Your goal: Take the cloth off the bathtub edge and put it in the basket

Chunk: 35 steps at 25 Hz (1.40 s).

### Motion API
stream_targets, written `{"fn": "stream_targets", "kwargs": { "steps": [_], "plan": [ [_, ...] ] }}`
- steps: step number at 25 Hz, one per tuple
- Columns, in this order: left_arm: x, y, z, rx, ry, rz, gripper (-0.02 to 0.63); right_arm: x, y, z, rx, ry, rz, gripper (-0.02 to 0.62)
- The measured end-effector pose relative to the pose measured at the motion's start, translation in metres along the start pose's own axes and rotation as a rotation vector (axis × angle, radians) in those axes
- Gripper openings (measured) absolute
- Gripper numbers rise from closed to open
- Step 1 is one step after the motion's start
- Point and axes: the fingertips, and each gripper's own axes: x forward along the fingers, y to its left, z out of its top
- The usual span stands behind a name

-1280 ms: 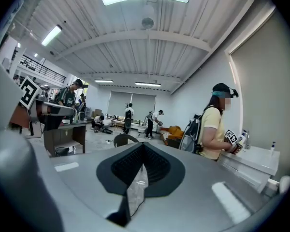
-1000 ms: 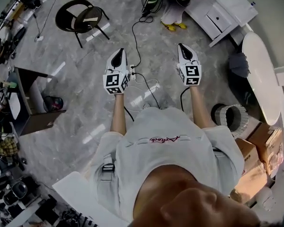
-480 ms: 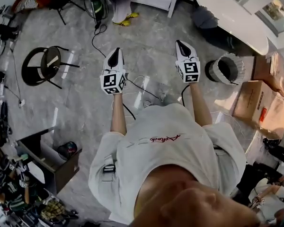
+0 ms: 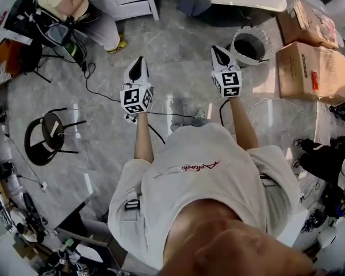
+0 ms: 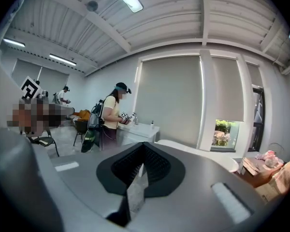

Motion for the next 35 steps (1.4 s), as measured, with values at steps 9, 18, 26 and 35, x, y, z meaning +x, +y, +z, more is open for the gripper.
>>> {"fn": "stream_targets", "kwargs": {
  "steps": [9,18,26,35],
  "plan": [
    [0.079,-0.092,0.012,0.035,0.004,-0.171,0.0,-0.039,-0.101,-0.014,0.062,-0.017,-0.16,0.006],
    [0.13,-0.139,0.012,0.045,0.004,-0.209,0.0,-0.044,-0.154,-0.038,0.084,-0.016,-0.177,0.006],
    [0.15,-0.16,0.007,0.042,0.013,-0.198,0.0,-0.04,-0.176,-0.042,0.082,-0.002,-0.153,0.006],
    [0.164,-0.152,0.006,0.039,0.023,-0.207,0.0,-0.026,-0.175,-0.039,0.101,-0.012,-0.159,0.006]
  ]
}}
